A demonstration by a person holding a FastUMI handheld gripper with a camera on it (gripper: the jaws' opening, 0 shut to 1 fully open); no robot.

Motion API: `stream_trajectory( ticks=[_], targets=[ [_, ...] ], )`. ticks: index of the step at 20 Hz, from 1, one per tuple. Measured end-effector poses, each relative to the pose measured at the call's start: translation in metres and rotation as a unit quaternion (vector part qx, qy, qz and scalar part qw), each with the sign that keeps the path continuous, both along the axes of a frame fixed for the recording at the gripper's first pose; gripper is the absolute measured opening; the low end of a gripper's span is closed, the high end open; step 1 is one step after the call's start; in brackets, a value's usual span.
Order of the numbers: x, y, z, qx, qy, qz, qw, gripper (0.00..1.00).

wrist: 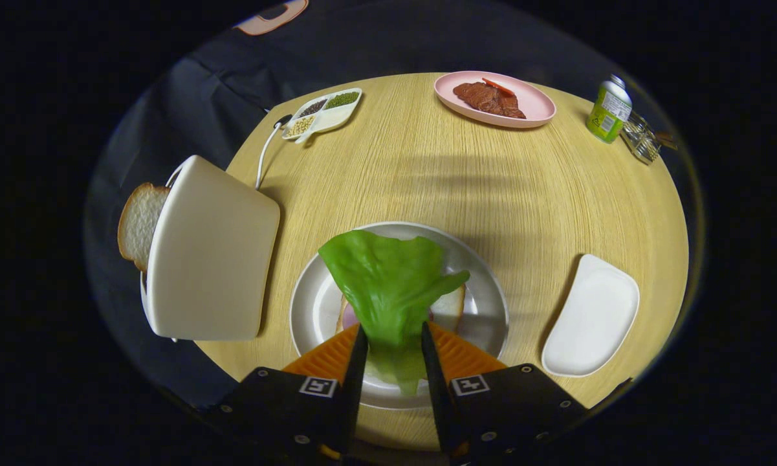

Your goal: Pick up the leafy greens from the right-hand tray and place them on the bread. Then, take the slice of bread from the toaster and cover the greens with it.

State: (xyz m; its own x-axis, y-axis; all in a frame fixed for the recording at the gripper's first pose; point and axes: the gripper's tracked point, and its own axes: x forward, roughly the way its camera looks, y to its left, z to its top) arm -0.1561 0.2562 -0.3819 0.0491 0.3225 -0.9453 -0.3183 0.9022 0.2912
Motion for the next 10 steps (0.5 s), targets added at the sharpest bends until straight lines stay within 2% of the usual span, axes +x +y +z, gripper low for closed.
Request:
stream_trajectory(
  ticks=[1,3,10],
  targets=[
    [0.001,-0.001,0.002,0.003,-0.001,-0.002,1.000,0.60],
    [0.006,-0.003,0.008,0.009,-0.005,-0.014,1.000,0.70],
    [0.031,0.013,0.064,0.044,-0.047,-0.017,0.998,0.83]
  ],
)
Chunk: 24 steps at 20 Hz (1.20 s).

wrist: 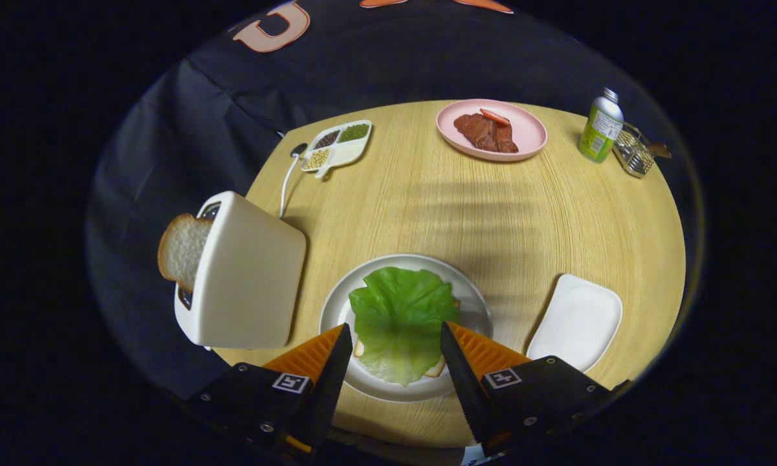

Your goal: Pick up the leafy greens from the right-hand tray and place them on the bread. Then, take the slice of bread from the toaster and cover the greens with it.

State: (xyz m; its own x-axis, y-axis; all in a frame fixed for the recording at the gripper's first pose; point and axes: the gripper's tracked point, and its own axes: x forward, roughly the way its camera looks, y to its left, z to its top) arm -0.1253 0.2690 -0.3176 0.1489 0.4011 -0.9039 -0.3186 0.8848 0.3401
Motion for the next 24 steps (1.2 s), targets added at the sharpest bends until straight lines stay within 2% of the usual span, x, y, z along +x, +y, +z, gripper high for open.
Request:
stream_trajectory(
  ticks=[2,6,11,15,19,24],
  targets=[
    [0.007,0.017,0.025,0.012,-0.019,0.015,1.000,0.86],
    [0.010,0.067,0.076,0.035,-0.062,0.077,0.995,0.88],
    [0.006,0.134,0.114,0.045,-0.060,0.104,0.992,0.88],
    [0.005,0.177,0.116,0.026,-0.051,0.116,0.992,0.88],
    [0.004,0.209,0.112,0.005,-0.034,0.108,0.994,0.87],
    [0.001,0.219,0.087,-0.046,-0.017,0.103,0.993,0.79]
  ],
)
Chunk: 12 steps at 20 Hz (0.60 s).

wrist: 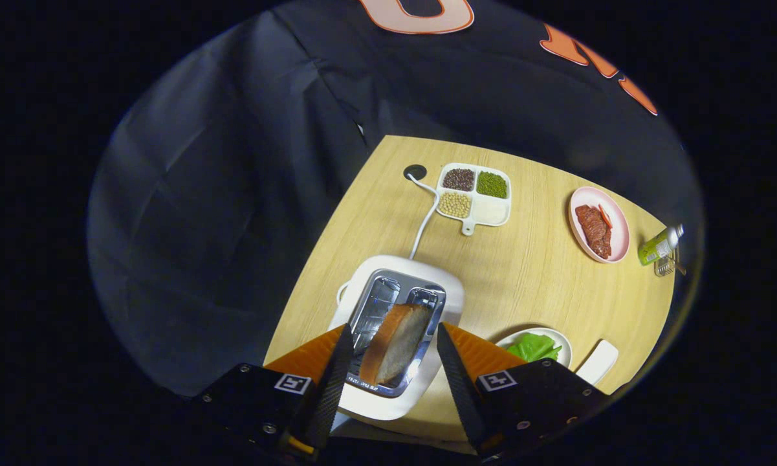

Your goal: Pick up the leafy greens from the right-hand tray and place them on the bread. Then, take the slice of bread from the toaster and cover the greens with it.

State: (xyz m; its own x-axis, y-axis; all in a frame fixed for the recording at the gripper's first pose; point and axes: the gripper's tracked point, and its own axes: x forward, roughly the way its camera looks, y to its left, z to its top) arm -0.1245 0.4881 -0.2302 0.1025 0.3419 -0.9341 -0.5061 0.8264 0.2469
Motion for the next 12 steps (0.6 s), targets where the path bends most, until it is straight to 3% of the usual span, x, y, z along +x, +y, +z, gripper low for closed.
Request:
stream_trajectory(
  ticks=[4,9,12],
  targets=[
    [-0.010,-0.007,-0.022,-0.033,0.016,-0.005,0.999,0.62],
    [-0.022,-0.003,-0.031,-0.018,0.052,-0.025,0.998,0.20],
    [-0.019,-0.007,-0.020,0.015,0.054,-0.037,0.998,0.14]
  ],
)
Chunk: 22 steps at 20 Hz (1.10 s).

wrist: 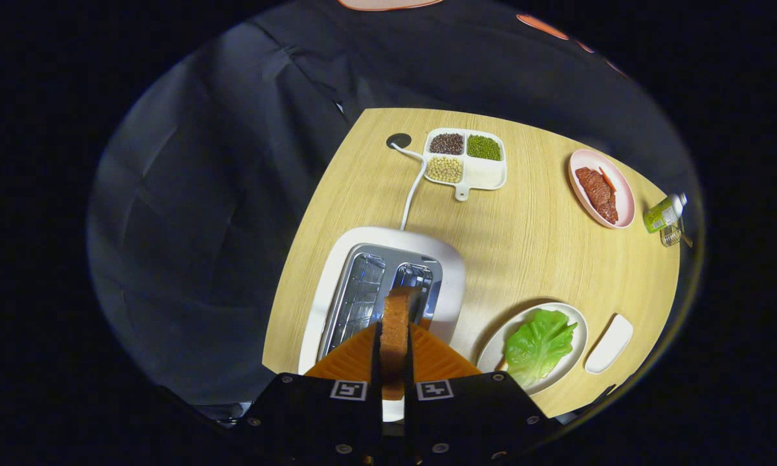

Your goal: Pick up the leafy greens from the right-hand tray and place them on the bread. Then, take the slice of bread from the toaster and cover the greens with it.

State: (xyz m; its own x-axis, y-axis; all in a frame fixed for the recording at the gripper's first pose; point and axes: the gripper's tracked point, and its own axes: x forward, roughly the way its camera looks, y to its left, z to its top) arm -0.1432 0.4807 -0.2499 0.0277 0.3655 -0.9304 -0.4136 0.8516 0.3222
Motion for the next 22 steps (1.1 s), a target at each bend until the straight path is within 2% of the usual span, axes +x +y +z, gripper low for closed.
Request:
stream_trajectory(
  ticks=[8,12,16,22],
  targets=[
    [0.015,-0.033,0.055,0.111,-0.004,-0.038,0.993,0.11],
    [0.025,-0.070,0.072,0.149,-0.017,-0.062,0.987,0.11],
    [0.028,-0.112,0.065,0.163,-0.011,-0.094,0.982,0.11],
    [0.024,-0.163,0.027,0.166,0.003,-0.123,0.978,0.11]
  ],
)
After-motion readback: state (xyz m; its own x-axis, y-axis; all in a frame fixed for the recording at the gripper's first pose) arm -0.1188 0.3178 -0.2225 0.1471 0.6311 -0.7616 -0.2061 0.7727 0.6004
